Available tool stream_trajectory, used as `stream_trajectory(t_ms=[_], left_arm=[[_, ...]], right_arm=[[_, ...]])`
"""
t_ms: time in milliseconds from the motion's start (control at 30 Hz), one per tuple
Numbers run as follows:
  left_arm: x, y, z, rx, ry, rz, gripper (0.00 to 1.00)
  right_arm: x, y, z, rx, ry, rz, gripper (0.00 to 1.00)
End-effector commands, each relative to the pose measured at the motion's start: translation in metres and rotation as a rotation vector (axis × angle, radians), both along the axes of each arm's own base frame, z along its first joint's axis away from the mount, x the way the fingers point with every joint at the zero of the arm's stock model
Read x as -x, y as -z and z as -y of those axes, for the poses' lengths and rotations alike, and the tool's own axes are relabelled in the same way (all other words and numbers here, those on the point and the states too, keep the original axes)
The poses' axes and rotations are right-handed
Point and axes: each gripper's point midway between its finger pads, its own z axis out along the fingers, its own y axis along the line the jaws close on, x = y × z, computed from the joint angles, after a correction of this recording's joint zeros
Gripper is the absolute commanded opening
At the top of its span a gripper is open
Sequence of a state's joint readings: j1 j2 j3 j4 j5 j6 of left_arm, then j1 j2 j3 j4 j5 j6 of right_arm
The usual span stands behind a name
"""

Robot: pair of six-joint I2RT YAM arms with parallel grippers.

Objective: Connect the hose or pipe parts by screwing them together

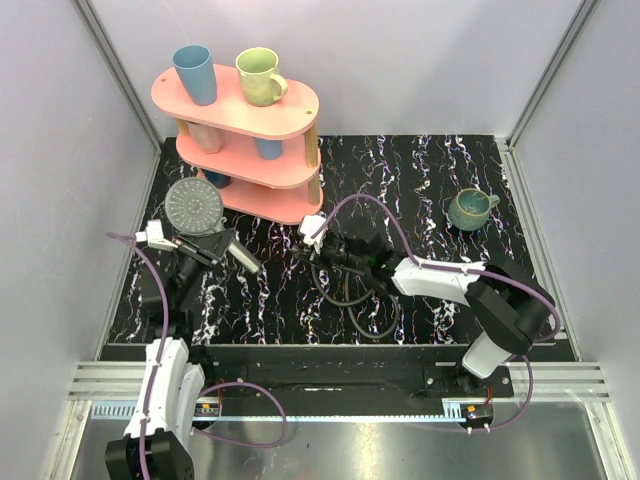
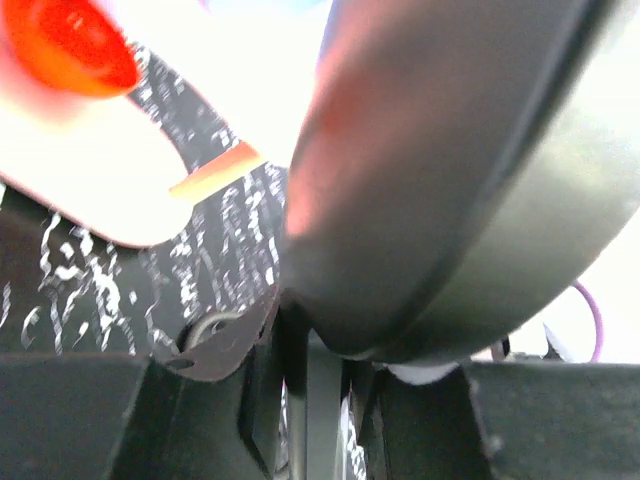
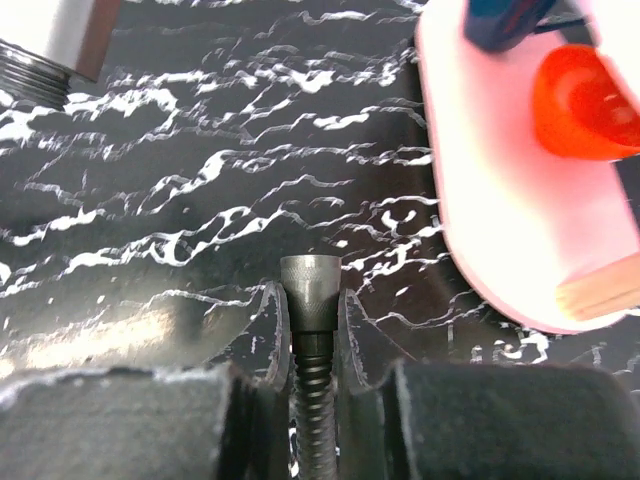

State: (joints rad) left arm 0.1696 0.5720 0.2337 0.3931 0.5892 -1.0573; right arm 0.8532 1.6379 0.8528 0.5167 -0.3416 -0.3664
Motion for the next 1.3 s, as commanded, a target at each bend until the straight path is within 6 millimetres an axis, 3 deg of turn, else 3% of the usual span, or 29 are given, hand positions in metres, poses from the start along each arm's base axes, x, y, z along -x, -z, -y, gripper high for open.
stream_trajectory(t_ms=[0, 67, 300, 567, 967, 1267], left_arm=[[0.015, -0.096, -0.014, 0.111, -0.085, 0.446, 0.0], [0.014, -0.096, -0.02, 0.143, -0.123, 0.468, 0.0], [0.02, -0.131, -0.039, 0.175, -0.246, 0.611, 0.0], [0.016, -0.139, -0.037, 0.176, -0.281, 0.622, 0.0], [0.017, -0.139, -0.027, 0.205, -0.234, 0.646, 0.0], [0.021, -0.14, -0.022, 0.195, -0.206, 0.638, 0.0]], right_arm=[[-0.018, -0.068, -0.001, -0.158, 0.149, 0.104, 0.0], [-0.021, -0.078, 0.001, -0.181, 0.185, 0.139, 0.0], [-0.016, -0.11, -0.006, -0.234, 0.153, 0.208, 0.0], [-0.003, -0.137, -0.024, -0.304, 0.112, 0.283, 0.0], [0.035, -0.15, -0.065, -0.362, 0.022, 0.256, 0.0], [0.033, -0.144, -0.072, -0.352, 0.049, 0.246, 0.0]])
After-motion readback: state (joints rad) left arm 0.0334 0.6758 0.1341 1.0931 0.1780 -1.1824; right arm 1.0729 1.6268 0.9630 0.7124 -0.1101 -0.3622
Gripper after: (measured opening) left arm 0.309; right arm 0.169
